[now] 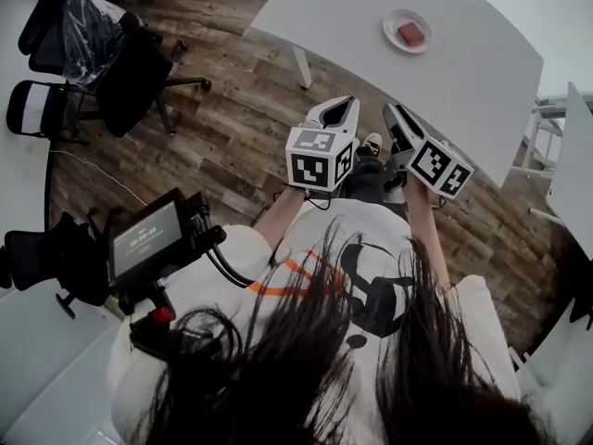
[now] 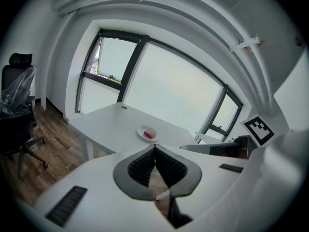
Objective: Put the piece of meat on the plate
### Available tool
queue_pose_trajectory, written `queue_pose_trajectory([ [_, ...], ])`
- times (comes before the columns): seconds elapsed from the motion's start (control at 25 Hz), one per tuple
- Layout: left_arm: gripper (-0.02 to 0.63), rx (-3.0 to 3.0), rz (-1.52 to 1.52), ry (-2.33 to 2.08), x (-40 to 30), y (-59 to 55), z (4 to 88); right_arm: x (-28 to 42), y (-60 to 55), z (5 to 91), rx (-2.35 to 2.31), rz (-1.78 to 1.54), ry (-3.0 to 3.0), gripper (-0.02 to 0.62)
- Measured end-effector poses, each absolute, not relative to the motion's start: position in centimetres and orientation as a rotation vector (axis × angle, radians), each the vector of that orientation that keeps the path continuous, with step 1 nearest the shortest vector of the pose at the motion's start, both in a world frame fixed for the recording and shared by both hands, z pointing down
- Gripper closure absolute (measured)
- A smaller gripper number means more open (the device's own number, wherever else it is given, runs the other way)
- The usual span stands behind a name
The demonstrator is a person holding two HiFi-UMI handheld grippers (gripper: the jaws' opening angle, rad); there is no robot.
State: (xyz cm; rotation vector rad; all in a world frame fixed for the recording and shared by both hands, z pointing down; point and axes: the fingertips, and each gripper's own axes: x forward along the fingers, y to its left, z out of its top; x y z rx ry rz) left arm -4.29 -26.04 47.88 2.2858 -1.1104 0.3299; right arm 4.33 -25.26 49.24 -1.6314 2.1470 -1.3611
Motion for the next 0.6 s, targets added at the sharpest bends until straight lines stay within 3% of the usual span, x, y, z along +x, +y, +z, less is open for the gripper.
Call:
queue_pose_trajectory([
  [0.04,0.601,2.280,0.327,-1.106,-4.3,-25.5,48.0,4.3,-24.6,49.1,-1.639,-1.361,2.138,0.485],
  [0.36,0.601,2.275,0.322,-1.099,-3.5,-22.5,48.0,4.9,-21.3,48.7,-1.645,-1.366,2.121,0.486],
  [0.44,0.601,2.277,0.321,-1.104,-3.0,-21.7,47.7,5.4,-20.3,48.4,-1.650,-1.361,2.108,0.529],
  [0.6,0.601,2.282,0.315,-1.121,-1.6,-19.6,47.0,6.8,-17.4,47.9,-1.641,-1.352,2.101,0.531],
])
